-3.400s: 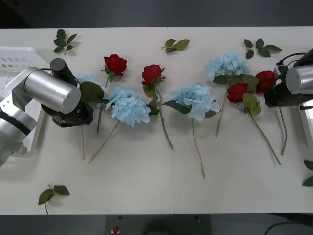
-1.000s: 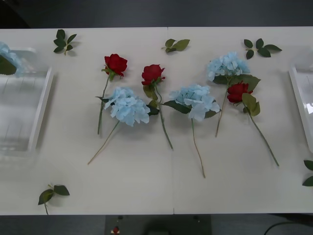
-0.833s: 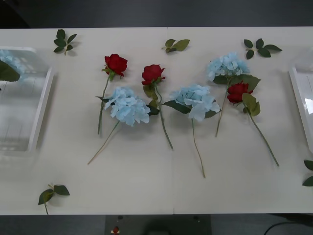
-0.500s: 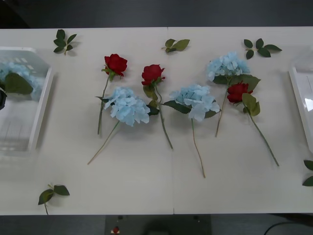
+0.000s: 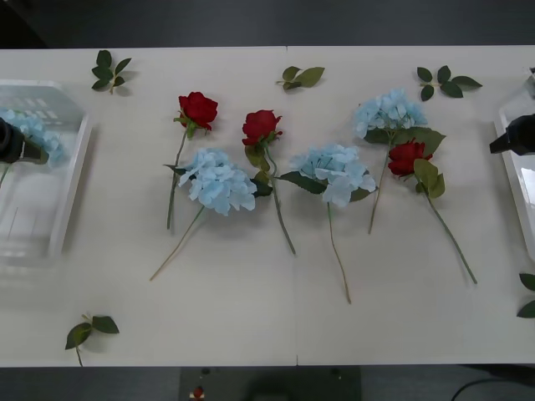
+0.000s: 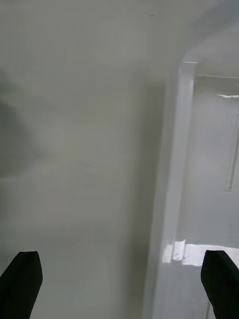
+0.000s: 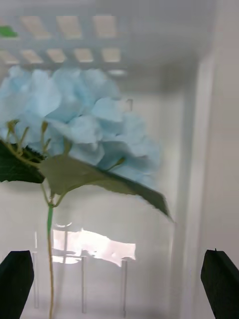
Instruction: Put the red flowers into the right box and the blue flowers into the left box
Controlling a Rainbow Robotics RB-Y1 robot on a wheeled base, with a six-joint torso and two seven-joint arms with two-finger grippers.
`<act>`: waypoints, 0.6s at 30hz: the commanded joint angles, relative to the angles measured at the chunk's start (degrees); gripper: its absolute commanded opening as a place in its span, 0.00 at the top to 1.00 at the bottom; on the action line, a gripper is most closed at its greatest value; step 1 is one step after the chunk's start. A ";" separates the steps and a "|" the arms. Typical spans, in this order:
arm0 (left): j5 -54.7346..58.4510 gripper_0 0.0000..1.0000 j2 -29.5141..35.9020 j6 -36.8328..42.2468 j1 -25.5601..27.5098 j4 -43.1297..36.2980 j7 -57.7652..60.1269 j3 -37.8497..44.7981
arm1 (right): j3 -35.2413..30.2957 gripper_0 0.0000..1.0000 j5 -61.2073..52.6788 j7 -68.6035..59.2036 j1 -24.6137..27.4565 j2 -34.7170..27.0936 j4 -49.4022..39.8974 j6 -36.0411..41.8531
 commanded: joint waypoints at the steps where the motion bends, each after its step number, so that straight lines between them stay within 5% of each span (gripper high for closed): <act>1: 4.21 0.03 2.15 1.18 0.04 -4.83 -1.62 -0.95 | 0.29 0.06 -3.23 -3.24 -0.79 -2.35 -4.95 4.17; 9: 7.28 0.02 1.63 0.91 -0.92 -11.43 0.49 -4.55 | 0.29 0.04 -4.72 -13.08 1.24 -2.26 -16.81 9.97; 18: 6.32 0.03 -4.79 1.00 -5.23 -12.04 5.68 -6.84 | 5.66 0.04 5.74 -23.72 5.72 -2.08 -30.88 7.60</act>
